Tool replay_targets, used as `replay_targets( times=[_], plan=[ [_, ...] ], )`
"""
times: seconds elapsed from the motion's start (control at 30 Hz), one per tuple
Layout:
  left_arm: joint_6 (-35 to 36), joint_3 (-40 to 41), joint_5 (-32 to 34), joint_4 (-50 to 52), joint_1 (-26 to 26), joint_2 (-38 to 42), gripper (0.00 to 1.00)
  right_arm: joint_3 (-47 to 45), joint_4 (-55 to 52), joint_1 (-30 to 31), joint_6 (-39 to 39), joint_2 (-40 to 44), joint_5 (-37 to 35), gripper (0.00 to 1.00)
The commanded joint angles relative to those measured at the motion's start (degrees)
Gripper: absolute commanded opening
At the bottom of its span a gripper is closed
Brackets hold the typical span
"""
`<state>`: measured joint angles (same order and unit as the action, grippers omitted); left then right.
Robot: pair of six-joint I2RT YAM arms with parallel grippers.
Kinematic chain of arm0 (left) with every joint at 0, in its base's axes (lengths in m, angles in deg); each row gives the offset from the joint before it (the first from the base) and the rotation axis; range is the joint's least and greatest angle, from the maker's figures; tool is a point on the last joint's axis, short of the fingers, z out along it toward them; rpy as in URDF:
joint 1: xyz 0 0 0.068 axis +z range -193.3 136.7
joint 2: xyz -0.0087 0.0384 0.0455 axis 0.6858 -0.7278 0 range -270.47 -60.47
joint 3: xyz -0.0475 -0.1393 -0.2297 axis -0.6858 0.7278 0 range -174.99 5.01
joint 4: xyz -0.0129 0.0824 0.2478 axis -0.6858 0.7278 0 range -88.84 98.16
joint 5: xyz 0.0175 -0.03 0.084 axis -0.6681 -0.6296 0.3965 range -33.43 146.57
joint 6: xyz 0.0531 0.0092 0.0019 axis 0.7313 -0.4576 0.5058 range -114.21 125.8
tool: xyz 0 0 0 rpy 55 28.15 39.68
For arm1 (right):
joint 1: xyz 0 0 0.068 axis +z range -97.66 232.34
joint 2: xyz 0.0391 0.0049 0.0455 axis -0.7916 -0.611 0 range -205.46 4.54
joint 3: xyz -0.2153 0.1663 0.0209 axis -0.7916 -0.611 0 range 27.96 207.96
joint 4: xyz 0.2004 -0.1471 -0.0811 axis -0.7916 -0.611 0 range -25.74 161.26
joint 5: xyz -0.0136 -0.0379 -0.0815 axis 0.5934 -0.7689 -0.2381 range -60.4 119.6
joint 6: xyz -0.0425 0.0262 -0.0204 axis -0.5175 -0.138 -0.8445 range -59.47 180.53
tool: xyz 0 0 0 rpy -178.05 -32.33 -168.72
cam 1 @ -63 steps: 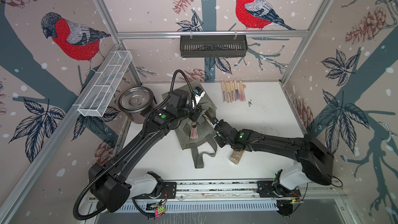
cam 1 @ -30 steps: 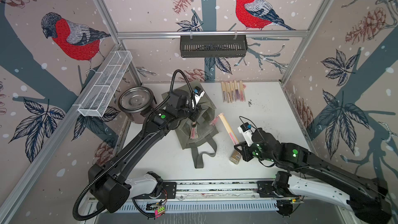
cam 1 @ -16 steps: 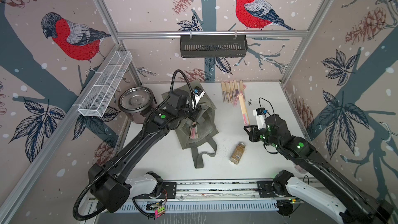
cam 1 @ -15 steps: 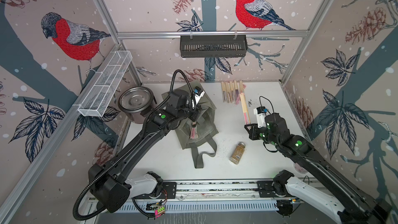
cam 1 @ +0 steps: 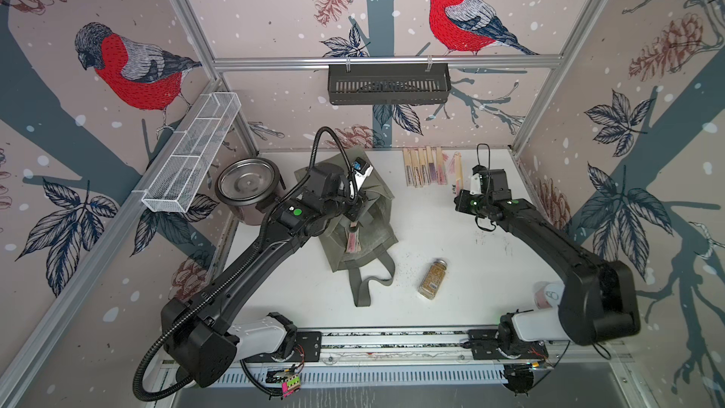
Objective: Take out the folding fans from the tote bags
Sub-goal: Place the folding fan at the center of the board.
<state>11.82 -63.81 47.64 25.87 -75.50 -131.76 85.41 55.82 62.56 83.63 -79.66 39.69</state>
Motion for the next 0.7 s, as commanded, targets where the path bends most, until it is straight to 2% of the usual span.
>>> replay_targets(
  times=[0.0,0.2,0.33,0.47,0.53,0.67],
  plan=[
    [-0.05,-0.11,0.00,-2.16,0.03,0.10,0.00,5.62,0.90,-1.41,-3.01,-7.87,-1.45,0.08],
    [0.04,-0.04,0.23,-2.20,0.03,0.23,0.00,17.60,1.11,-5.17,-5.33,-22.31,0.73,0.08],
    [0.04,-0.03,0.23,-2.16,0.03,0.38,0.00,28.99,-2.60,-7.74,-8.29,-32.37,3.40,0.08],
    [0.09,-0.06,0.14,-2.15,0.00,0.46,0.00,39.12,-4.73,-10.53,-9.81,-41.40,8.77,0.08],
    [0.13,-0.05,0.23,-2.15,-0.04,0.47,0.00,44.26,-6.22,-11.01,-10.55,-45.51,12.06,0.08],
    [0.14,0.00,0.32,-2.21,0.03,0.40,0.00,54.14,-10.62,-10.37,-13.68,-53.11,13.93,0.08]
  ],
)
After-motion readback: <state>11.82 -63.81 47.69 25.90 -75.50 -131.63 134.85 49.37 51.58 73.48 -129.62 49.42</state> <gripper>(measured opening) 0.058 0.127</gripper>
